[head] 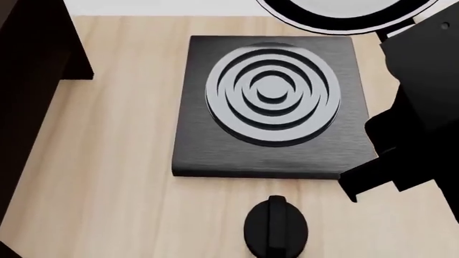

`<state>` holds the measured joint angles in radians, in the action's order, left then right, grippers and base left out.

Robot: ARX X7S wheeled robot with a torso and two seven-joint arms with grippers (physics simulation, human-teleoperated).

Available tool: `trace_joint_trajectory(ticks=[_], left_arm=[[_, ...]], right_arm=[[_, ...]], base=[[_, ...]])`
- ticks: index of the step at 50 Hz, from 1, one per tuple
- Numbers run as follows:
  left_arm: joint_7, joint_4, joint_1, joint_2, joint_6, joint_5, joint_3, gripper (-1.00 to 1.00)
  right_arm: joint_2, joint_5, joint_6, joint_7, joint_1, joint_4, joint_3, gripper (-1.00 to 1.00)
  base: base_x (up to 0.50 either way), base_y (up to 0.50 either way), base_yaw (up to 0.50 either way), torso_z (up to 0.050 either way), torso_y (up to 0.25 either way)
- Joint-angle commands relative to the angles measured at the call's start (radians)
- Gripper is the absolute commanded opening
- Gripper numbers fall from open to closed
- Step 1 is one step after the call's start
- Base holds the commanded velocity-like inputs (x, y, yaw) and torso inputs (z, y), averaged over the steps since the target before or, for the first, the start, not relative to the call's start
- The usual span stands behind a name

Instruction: Put the frying pan under the cabinet shelf.

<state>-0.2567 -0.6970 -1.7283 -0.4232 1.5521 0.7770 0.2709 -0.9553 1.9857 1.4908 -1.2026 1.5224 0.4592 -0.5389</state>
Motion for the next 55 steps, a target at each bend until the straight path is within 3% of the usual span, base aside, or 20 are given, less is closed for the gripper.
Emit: trace_joint_trajectory(ticks=[1, 13, 55], left_arm=[[-0.141, 0.022, -0.076, -0.03, 0.007, 0.196, -0.005, 1.0], [-0.249, 0.048, -0.142, -0.062, 0.003, 0.34, 0.011, 1.0], [-0.426, 0.09, -0.183, -0.138, -0.05, 0.564, 0.038, 1.0]], right_arm=[[-0.01, 0.016, 0.005, -0.044, 0.138, -0.004, -0.04, -1.0], [0.021, 0.063, 0.0, -0.056, 0.236, -0.022, -0.102, -1.0], [0.16, 0.287, -0.02, -0.093, 0.542, -0.027, -0.398, -1.0]], base=[[0.0, 0.0, 0.0, 0.01, -0.17], [0.0, 0.0, 0.0, 0.01, -0.155], [0.0, 0.0, 0.0, 0.0, 0.001]])
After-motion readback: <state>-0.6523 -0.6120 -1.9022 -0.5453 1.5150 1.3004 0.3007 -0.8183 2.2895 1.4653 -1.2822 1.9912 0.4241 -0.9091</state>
